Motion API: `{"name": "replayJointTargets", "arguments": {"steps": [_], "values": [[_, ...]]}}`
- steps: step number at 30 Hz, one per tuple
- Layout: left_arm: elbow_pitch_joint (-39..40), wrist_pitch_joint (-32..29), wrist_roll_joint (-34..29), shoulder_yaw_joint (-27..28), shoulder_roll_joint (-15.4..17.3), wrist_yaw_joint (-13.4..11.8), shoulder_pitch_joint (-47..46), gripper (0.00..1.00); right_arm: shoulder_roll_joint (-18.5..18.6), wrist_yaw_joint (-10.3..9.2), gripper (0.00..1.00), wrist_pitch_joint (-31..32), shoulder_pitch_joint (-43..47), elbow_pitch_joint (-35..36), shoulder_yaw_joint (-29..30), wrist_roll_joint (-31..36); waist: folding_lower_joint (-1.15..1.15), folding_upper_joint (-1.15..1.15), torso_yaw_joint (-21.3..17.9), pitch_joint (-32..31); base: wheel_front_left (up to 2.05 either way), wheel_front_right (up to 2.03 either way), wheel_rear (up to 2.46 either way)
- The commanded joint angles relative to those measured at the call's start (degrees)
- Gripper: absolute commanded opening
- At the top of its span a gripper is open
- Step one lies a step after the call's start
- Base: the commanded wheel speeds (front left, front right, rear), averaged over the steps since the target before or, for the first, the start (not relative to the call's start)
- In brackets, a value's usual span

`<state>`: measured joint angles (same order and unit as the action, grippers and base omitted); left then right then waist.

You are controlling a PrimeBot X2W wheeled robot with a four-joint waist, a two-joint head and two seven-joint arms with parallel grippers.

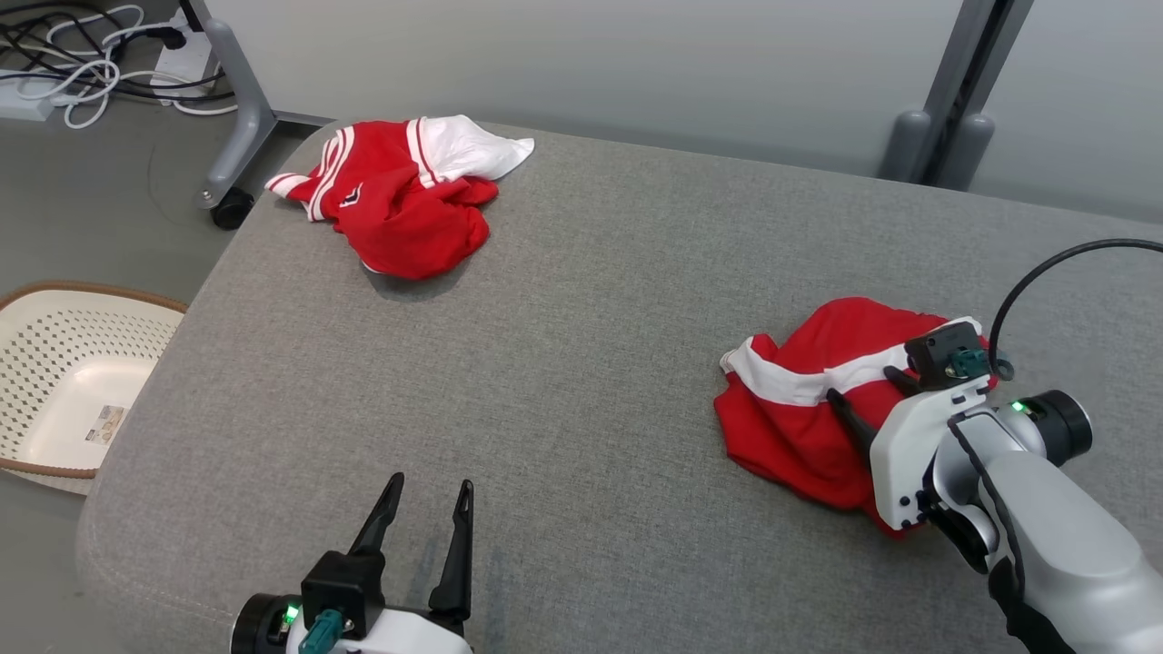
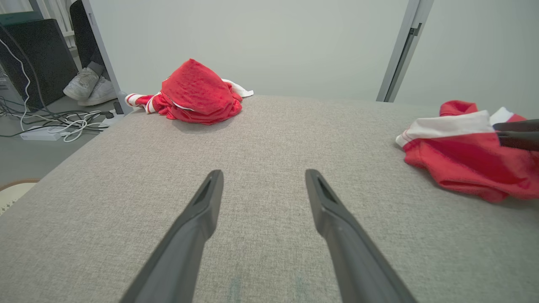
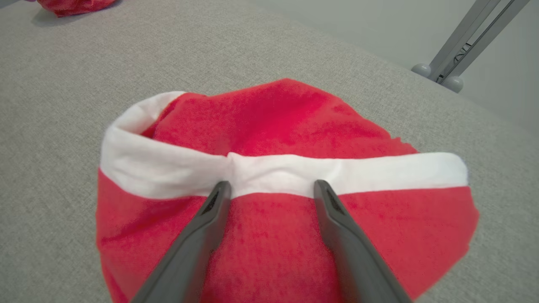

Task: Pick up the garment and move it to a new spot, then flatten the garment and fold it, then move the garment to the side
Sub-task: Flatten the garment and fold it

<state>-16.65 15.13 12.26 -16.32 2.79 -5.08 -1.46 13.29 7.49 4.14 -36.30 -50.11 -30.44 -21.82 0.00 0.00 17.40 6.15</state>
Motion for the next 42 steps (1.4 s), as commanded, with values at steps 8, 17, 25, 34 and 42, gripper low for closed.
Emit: {"name": "replayJointTargets", "arguments": {"steps": [8,17,25,34,42], "values": [[0.3,0.0,-0.1,0.1,0.2,-0.6,-0.2,1.0,0.7,0.01,0.0,0.5,-0.6,-2.2,-4.7,-5.6,0.0,0.0,-0.2,0.0,0.0,0.0,0.0],[0.2,0.0,-1.0,0.9,0.2,-0.2,0.1,1.0,-1.0,0.01,0.0,-10.4,-1.6,1.3,-4.9,-7.8,0.0,0.0,-3.7,-0.9,0.0,0.0,0.0],[0.1,0.0,-1.7,1.9,0.2,0.1,0.9,1.0,-4.2,0.01,0.0,-17.3,3.8,7.5,-0.3,-4.3,0.0,0.0,-7.3,-2.3,0.0,0.0,0.0],[0.1,0.0,-2.1,2.7,0.2,0.5,1.4,1.0,-8.2,0.01,0.0,-18.7,17.4,13.1,10.8,3.8,0.0,0.0,-9.3,-3.2,0.0,0.0,0.0],[0.3,0.0,-2.2,2.8,0.2,0.9,1.4,1.0,-10.3,0.01,0.0,-16.4,27.1,18.7,20.8,12.9,0.0,0.0,-10.8,-3.4,0.0,0.0,0.0]]}}
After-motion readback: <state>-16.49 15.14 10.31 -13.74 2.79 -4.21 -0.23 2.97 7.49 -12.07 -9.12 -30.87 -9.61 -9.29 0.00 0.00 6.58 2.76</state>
